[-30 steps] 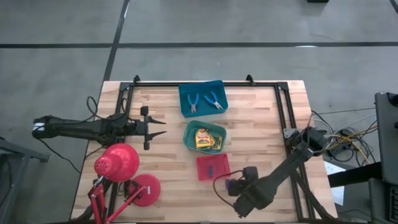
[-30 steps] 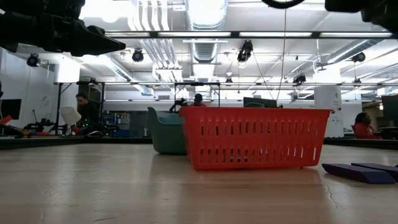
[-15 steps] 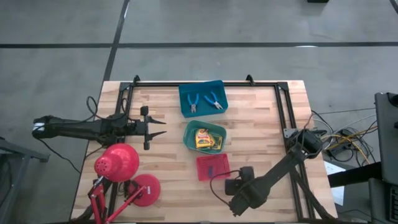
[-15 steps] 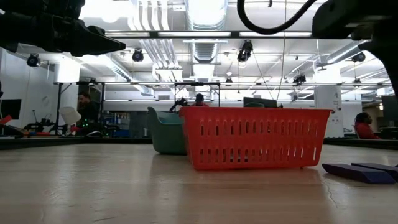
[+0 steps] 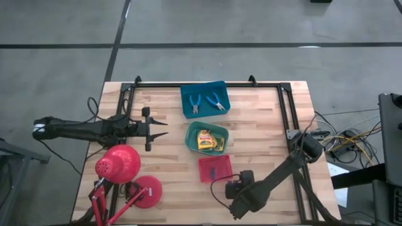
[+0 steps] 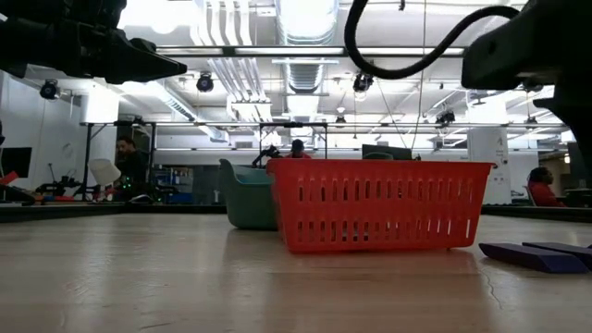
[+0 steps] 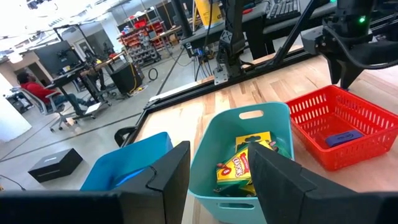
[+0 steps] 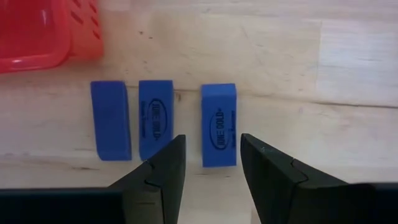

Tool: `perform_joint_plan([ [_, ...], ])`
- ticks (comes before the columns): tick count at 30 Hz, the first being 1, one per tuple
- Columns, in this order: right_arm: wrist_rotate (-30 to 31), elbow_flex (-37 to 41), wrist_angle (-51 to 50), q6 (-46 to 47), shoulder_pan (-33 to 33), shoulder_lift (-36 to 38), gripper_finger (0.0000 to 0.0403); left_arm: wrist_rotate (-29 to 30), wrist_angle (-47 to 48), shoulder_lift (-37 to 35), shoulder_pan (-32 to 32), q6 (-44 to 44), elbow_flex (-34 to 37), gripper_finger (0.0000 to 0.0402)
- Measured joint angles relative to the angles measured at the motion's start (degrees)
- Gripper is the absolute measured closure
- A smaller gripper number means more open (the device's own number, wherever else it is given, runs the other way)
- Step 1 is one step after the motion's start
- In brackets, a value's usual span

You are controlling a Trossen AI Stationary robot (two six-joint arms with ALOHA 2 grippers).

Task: Pick & Place School Supplies
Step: Put the violet eraser in the red bin

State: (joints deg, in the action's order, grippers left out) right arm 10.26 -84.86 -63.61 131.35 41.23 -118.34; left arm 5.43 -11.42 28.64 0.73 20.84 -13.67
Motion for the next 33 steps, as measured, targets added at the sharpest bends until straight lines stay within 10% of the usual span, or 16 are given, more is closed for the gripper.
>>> perform_joint_plan([
  [33, -0.1, 2.5, 3.1, -1.4, 0.0, -1.6, 0.0298, 0.0, 0.0, 0.0, 0.0, 0.0, 0.0, 0.0234],
])
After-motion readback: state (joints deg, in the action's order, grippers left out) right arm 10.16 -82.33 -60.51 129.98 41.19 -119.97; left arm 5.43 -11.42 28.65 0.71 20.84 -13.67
